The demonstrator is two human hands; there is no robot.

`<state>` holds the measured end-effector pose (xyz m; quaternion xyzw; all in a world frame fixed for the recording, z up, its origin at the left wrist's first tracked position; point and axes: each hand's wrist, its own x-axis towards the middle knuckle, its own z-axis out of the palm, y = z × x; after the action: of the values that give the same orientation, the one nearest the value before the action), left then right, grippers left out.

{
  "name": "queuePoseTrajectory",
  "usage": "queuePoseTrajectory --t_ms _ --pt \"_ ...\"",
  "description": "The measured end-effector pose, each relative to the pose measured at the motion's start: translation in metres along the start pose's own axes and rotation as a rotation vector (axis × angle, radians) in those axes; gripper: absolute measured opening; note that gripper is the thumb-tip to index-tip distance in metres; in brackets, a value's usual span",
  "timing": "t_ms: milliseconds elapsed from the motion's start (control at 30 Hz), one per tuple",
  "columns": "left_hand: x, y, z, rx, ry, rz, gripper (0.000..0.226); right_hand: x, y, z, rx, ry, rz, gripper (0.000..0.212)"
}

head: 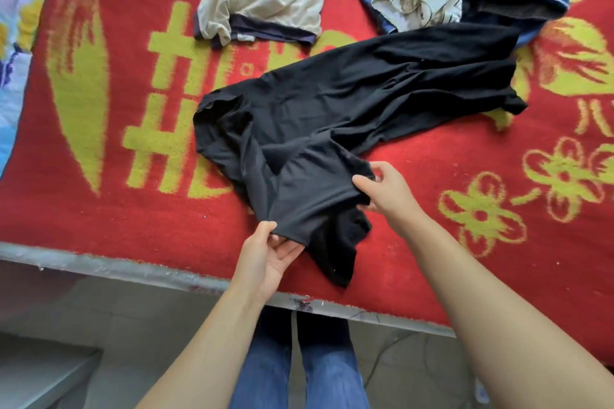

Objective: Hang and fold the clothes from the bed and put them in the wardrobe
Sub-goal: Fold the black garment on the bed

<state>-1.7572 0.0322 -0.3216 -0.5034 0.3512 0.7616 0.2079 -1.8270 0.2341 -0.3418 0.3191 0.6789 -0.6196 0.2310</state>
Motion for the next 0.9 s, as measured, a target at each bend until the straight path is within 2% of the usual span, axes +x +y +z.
queuePoseTrajectory --t_ms 67,100,167,233,400,467,567,633,667,733,800,833,900 --pt "0.006 -0.028 -0.004 0.108 0.167 -0.088 0.016 0.0 0.033 -0.01 -0.219 0.016 0.233 0.033" --pt "0.008 -0.041 -0.006 0.137 0.228 -0.131 0.014 0.002 0.046 -0.013 -0.347 0.019 0.261 0.036" --pt "0.014 -0.064 -0.01 0.267 0.28 -0.196 0.026 0.008 0.062 -0.014 -0.563 0.072 0.169 0.033" --pt "0.016 -0.081 -0.009 0.443 0.281 -0.208 0.03 0.012 0.065 -0.015 -0.663 0.116 0.088 0.027" --pt "0.016 -0.1 0.0 0.612 0.281 -0.15 0.026 0.005 0.062 -0.011 -0.963 -0.006 0.023 0.025" --pt "0.015 -0.099 0.006 0.576 0.249 -0.151 0.02 0.0 0.053 -0.012 -0.86 -0.058 -0.009 0.011" --pt "0.007 -0.084 0.011 0.316 0.21 -0.081 0.004 -0.011 0.034 -0.015 -0.367 -0.181 0.023 0.006" --pt "0.001 -0.077 0.002 0.152 0.123 0.028 0.021 -0.02 0.032 -0.02 -0.05 -0.277 0.092 0.008" --pt "-0.003 -0.077 -0.004 0.168 0.095 0.047 0.024 -0.024 0.035 -0.022 -0.018 -0.295 0.132 0.014" --pt "-0.012 -0.085 -0.017 0.332 0.091 -0.024 0.017 -0.03 0.045 -0.023 -0.237 -0.238 0.185 0.013" --pt "-0.015 -0.092 -0.03 0.548 0.14 -0.156 0.005 -0.031 0.059 -0.023 -0.653 -0.149 0.208 0.008" --pt "-0.008 -0.088 -0.036 0.661 0.21 -0.134 0.009 -0.03 0.062 -0.023 -0.846 -0.096 0.212 0.015" --pt "0.014 -0.055 -0.038 0.832 0.385 0.134 0.01 -0.029 0.054 -0.015 -1.12 0.058 0.109 0.038"
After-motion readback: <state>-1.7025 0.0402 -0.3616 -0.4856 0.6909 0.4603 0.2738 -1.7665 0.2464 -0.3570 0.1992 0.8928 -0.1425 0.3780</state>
